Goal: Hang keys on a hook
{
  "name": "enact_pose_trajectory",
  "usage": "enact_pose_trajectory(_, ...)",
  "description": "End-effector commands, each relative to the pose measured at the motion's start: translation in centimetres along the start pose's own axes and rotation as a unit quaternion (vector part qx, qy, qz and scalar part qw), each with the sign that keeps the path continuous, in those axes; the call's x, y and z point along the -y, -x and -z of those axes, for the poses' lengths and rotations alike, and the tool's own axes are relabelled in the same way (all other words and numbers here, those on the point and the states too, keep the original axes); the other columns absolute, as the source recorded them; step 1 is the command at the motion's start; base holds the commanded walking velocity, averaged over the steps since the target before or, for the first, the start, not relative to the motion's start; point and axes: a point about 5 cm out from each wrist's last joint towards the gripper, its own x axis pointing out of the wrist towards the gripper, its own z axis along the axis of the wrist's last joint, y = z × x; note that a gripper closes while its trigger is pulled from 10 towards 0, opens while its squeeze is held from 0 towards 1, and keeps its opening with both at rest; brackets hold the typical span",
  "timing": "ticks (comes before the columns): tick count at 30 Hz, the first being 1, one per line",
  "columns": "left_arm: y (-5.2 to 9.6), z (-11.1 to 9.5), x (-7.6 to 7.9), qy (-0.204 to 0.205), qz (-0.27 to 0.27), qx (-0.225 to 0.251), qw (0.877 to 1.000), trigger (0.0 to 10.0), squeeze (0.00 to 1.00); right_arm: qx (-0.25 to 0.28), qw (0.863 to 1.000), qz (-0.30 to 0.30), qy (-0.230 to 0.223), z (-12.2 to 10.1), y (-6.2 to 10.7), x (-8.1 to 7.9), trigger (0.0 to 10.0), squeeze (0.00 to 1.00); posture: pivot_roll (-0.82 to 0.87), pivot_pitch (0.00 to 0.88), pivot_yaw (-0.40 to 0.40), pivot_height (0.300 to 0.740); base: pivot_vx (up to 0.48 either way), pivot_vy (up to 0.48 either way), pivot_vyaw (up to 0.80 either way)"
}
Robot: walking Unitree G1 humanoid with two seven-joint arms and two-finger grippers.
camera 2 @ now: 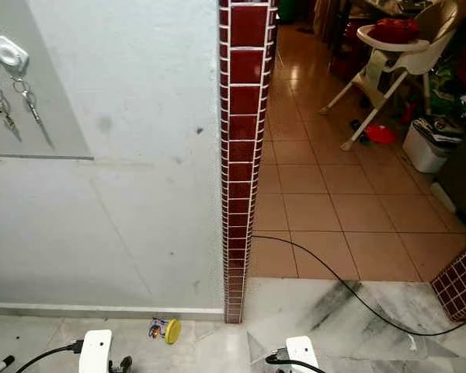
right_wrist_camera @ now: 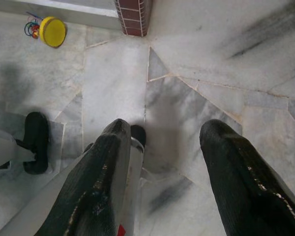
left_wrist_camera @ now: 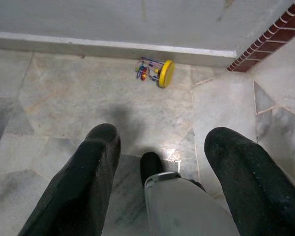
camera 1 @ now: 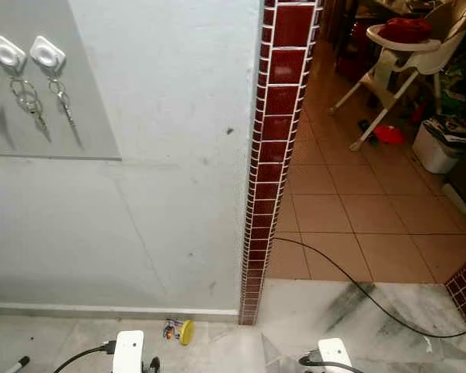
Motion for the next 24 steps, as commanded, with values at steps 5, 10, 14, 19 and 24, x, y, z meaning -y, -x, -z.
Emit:
enact_pose_trajectory(5,0.04,0.20,-0.28,-0.001,-0.003,-0.008,1.000,10.0,0.00,-0.003,1.000,0.001,-0.002,0.08,0.01,0.09,10.0,0.00,-0.11,0.000,0.003,0.740,0.000,0.192,0.00)
enact_pose_trajectory(10,0.04,0.21,-0.31,-0.004,-0.005,-0.008,1.000,10.0,0.00,-0.005,1.000,0.001,-0.004,0.10,0.02,0.10,10.0,0.00,-0.11,0.000,0.002,0.740,0.000,0.288,0.00)
enact_pose_trajectory(14,0.05,0.21,-0.33,-0.001,-0.005,-0.007,1.000,10.0,0.00,-0.006,1.000,0.002,-0.007,0.13,0.02,0.10,10.0,0.00,-0.11,0.000,0.002,0.740,0.000,0.000,0.00)
enact_pose_trajectory(19,0.08,0.35,-0.36,0.003,-0.007,-0.010,1.000,10.0,0.00,-0.009,1.000,0.003,-0.007,0.14,0.01,0.16,10.0,0.00,-0.10,0.000,0.000,0.740,0.000,0.000,0.00)
enact_pose_trajectory(24,0.10,0.39,-0.38,0.004,-0.007,-0.010,1.000,10.0,0.00,-0.009,1.000,0.003,-0.007,0.15,0.01,0.16,10.0,0.00,-0.10,0.000,0.001,0.740,0.000,0.000,0.00)
